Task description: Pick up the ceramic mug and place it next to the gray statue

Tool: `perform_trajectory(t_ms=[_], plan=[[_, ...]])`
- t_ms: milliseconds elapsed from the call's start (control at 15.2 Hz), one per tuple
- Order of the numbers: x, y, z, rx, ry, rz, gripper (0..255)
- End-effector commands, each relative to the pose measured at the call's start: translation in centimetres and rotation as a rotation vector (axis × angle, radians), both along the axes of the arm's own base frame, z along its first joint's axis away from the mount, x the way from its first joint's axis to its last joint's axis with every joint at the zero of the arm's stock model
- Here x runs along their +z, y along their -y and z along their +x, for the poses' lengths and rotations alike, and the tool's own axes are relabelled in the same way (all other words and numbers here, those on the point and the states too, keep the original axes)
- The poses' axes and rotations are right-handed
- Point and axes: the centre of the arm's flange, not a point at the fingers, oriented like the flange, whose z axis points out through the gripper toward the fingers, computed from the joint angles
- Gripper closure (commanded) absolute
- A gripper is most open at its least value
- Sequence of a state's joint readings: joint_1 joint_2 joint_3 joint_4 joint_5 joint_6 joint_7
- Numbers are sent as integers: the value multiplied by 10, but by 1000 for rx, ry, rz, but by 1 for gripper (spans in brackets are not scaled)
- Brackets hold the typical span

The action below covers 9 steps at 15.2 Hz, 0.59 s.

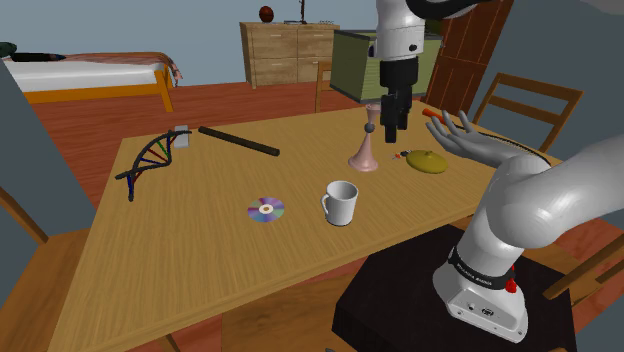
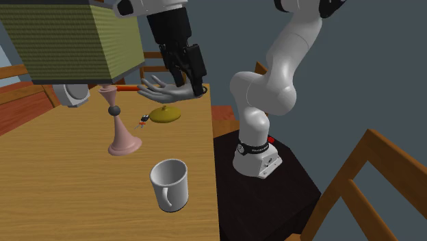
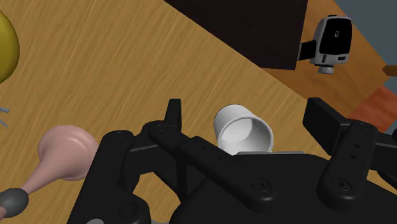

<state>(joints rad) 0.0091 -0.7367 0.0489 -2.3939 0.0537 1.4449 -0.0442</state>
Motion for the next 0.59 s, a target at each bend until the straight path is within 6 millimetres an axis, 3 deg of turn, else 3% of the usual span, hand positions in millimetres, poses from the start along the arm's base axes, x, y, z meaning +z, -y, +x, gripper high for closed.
perform_trajectory(t_ms=[0,528], plan=[[0,0,0,0,0,0,0],[-90,-4,40,-61,74,30,0]])
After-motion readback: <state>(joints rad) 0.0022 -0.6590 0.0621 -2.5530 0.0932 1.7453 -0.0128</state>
